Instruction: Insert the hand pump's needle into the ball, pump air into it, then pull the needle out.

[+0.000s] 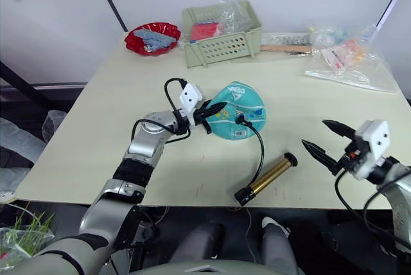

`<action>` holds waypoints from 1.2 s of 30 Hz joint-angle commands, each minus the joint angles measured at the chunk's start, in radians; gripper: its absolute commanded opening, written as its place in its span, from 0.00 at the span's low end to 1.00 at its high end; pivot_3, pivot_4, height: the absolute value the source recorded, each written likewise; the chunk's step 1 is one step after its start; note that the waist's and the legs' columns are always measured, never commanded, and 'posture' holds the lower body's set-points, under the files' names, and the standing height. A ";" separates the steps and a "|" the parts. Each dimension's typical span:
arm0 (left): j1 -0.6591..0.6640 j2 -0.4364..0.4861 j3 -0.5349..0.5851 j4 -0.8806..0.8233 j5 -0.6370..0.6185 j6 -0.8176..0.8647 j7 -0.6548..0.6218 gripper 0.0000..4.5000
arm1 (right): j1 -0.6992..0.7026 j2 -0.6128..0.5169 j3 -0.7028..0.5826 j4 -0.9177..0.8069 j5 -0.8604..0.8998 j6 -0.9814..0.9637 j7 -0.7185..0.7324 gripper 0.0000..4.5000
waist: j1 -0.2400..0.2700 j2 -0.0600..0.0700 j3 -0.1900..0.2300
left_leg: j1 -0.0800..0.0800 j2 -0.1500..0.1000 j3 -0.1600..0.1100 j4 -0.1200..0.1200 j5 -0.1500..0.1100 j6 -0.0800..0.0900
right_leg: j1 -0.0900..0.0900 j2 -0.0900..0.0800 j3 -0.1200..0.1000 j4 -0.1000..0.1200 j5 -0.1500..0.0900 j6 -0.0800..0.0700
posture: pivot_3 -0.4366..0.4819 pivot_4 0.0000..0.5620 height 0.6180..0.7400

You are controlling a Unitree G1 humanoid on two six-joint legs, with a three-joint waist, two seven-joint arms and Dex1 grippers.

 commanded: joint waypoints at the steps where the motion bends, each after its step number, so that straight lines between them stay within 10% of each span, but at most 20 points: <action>1: -0.002 0.019 -0.040 0.128 0.055 -0.011 -0.028 0.00 | 0.048 -0.023 -0.089 -0.036 0.076 -0.046 0.039 0.95 | 0.000 0.000 0.000 | 0.000 0.000 0.000 0.000 0.000 0.000 | 0.000 0.000 0.000 0.000 0.000 0.000 | 0.48 0.27 1.00; 12: -0.058 0.021 -0.034 0.224 0.046 -0.061 -0.092 0.00 | 0.181 -0.016 -0.152 -0.005 0.139 -0.195 0.137 0.95 | -0.005 -0.006 0.004 | 0.000 0.001 0.001 0.000 0.000 0.000 | 0.000 0.000 0.000 0.000 0.000 0.000 | 0.48 0.27 1.00; 22: -0.055 0.009 0.023 0.181 0.003 -0.073 -0.076 0.99 | 0.186 -0.027 -0.136 0.035 0.166 -0.243 0.177 1.00 | -0.005 -0.008 0.009 | -0.002 0.001 0.001 0.000 0.000 0.000 | -0.001 0.000 0.000 -0.001 0.000 0.000 | 0.48 0.27 1.00; 36: -0.034 0.012 0.109 0.037 -0.117 -0.119 -0.139 0.99 | 0.190 -0.014 -0.124 0.056 0.187 -0.277 0.214 1.00 | -0.008 -0.008 0.022 | -0.006 0.001 0.001 0.000 -0.001 0.002 | -0.004 0.000 0.001 -0.002 0.001 -0.003 | 0.48 0.27 1.00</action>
